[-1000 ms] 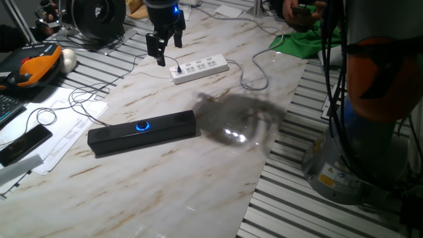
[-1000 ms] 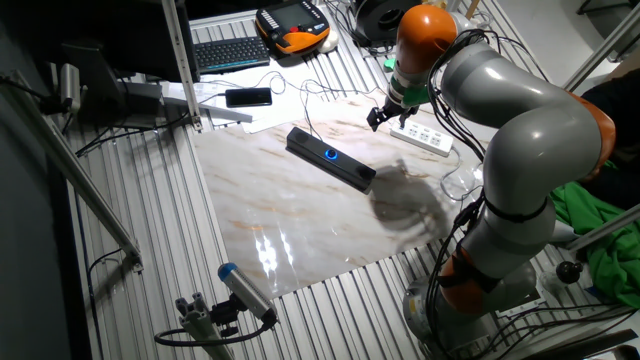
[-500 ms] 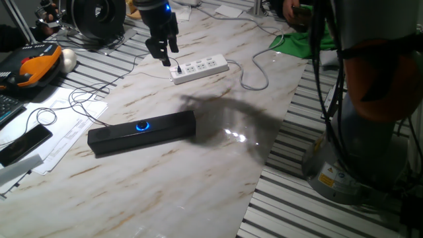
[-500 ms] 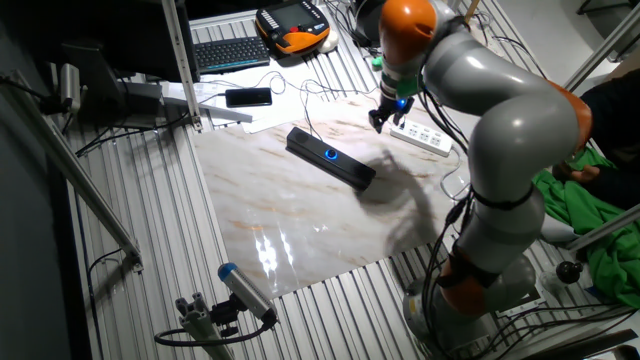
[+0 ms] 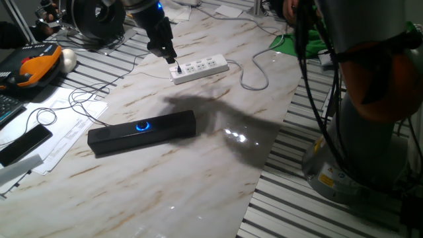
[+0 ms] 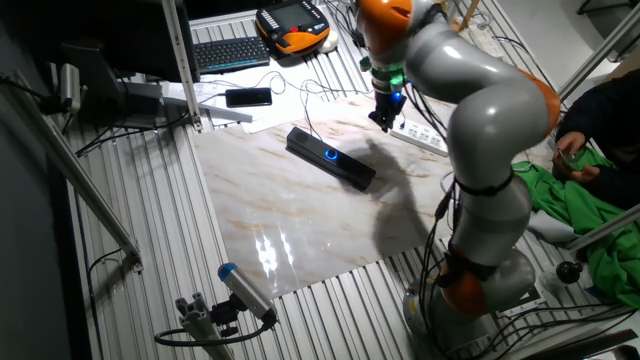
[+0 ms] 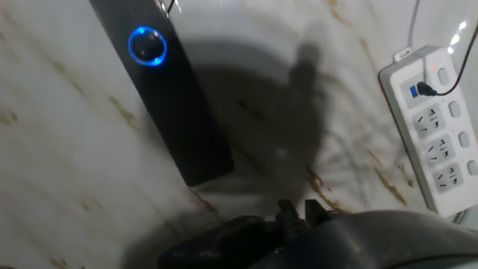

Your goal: Turn the knob to increase the volume of the speaker

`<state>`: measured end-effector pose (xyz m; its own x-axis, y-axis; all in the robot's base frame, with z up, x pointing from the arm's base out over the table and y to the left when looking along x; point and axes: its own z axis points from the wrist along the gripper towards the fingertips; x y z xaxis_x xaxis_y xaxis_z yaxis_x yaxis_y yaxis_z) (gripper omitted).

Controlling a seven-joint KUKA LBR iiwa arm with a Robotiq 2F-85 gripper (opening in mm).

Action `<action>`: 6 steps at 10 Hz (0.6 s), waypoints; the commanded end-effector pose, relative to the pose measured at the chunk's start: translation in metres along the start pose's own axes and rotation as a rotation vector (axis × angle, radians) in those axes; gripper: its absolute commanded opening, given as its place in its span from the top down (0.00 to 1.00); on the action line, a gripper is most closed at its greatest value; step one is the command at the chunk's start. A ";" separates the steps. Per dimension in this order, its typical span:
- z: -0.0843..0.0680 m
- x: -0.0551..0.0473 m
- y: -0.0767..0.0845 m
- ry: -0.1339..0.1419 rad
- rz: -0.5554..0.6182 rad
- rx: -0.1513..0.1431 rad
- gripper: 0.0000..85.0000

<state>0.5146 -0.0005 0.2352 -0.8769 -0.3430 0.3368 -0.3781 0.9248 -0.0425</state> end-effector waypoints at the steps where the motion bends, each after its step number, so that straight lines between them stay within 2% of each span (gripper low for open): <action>1: -0.001 0.000 -0.002 -0.028 0.015 -0.008 1.00; 2: -0.001 0.000 -0.003 -0.105 0.046 0.009 1.00; 3: -0.002 0.001 -0.003 -0.136 0.066 0.010 1.00; 4: -0.002 0.001 -0.005 -0.141 0.074 -0.005 1.00; 6: -0.003 0.000 -0.005 -0.171 0.101 -0.017 1.00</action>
<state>0.5170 -0.0047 0.2385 -0.9481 -0.2704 0.1675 -0.2823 0.9579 -0.0517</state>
